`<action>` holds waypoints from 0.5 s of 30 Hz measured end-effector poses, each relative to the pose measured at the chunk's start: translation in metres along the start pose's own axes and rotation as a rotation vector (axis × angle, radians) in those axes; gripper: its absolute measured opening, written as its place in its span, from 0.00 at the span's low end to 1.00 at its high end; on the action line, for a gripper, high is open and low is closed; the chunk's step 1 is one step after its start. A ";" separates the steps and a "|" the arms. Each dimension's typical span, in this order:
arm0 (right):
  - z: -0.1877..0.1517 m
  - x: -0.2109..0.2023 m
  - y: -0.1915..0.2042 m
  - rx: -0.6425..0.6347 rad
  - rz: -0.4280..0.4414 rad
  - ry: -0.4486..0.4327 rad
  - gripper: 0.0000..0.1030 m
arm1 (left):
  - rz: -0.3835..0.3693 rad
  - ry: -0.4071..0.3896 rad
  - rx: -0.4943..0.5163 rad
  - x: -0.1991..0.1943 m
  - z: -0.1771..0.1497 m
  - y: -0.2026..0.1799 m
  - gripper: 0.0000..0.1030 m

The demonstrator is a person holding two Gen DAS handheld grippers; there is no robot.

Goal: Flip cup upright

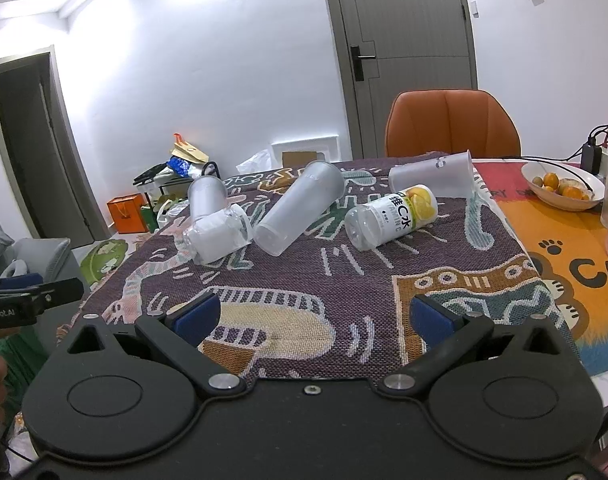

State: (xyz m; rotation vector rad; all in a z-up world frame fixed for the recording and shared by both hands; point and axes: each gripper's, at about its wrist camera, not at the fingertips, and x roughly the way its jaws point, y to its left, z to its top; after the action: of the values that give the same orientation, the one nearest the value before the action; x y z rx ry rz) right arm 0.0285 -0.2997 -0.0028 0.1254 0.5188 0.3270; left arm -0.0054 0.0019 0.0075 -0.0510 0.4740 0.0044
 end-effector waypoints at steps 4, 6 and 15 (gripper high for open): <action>0.000 -0.001 0.001 -0.002 0.001 -0.003 1.00 | 0.000 -0.008 0.001 -0.003 0.001 0.000 1.00; 0.000 -0.002 0.002 -0.006 0.003 -0.005 1.00 | 0.002 -0.009 0.001 -0.003 0.000 0.000 1.00; 0.000 -0.005 0.006 -0.013 0.007 -0.009 1.00 | -0.004 -0.014 0.002 -0.005 0.001 0.001 1.00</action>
State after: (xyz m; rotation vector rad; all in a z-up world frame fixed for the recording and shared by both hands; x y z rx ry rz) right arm 0.0227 -0.2956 0.0006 0.1159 0.5078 0.3370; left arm -0.0095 0.0026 0.0104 -0.0501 0.4596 0.0008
